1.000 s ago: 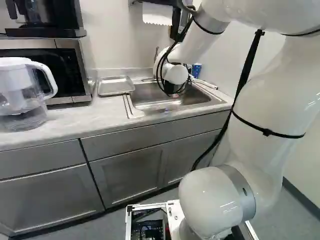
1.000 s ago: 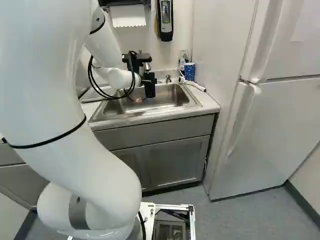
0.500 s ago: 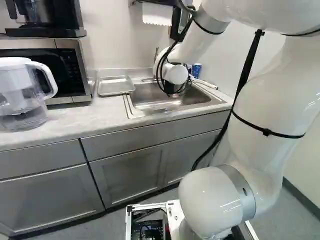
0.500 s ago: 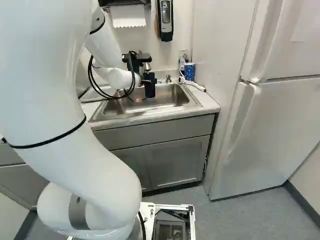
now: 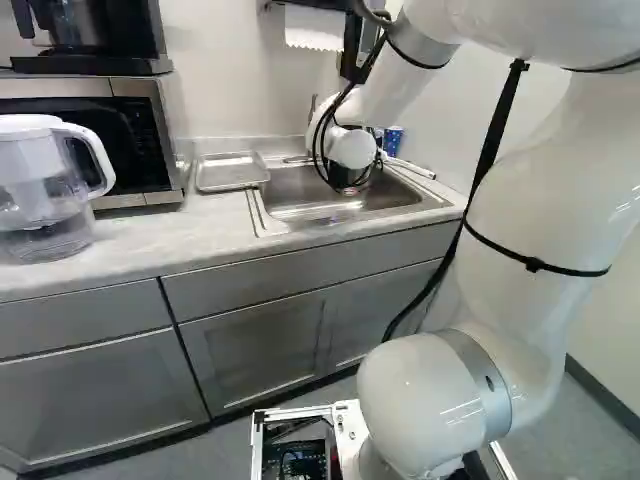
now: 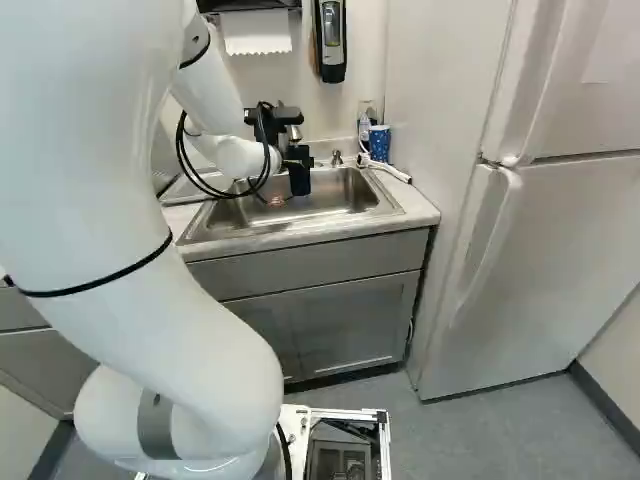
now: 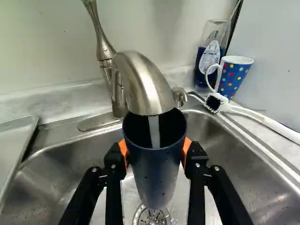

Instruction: Rinse the cup and place it in the tray

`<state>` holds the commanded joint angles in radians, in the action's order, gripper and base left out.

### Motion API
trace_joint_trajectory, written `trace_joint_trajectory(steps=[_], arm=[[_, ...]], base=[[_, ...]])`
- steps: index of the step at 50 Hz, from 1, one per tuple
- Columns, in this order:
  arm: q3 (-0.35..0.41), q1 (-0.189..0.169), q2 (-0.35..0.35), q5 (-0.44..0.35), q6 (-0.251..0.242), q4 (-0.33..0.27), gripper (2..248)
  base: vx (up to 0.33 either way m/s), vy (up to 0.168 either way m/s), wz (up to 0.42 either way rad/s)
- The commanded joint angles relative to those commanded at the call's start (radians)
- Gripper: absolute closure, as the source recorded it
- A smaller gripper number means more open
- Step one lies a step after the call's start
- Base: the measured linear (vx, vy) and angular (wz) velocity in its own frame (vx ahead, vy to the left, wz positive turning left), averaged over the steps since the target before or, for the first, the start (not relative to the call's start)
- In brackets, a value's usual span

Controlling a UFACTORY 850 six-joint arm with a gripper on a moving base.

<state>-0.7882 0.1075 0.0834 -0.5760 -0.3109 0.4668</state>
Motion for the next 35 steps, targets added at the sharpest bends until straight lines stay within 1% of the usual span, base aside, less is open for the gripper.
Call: trace_joint_trajectory(steps=[35], arm=[[0.008, 0.000, -0.008, 0.000, 0.000, 0.000, 125]], base=[[0.000, 0.000, 0.000]])
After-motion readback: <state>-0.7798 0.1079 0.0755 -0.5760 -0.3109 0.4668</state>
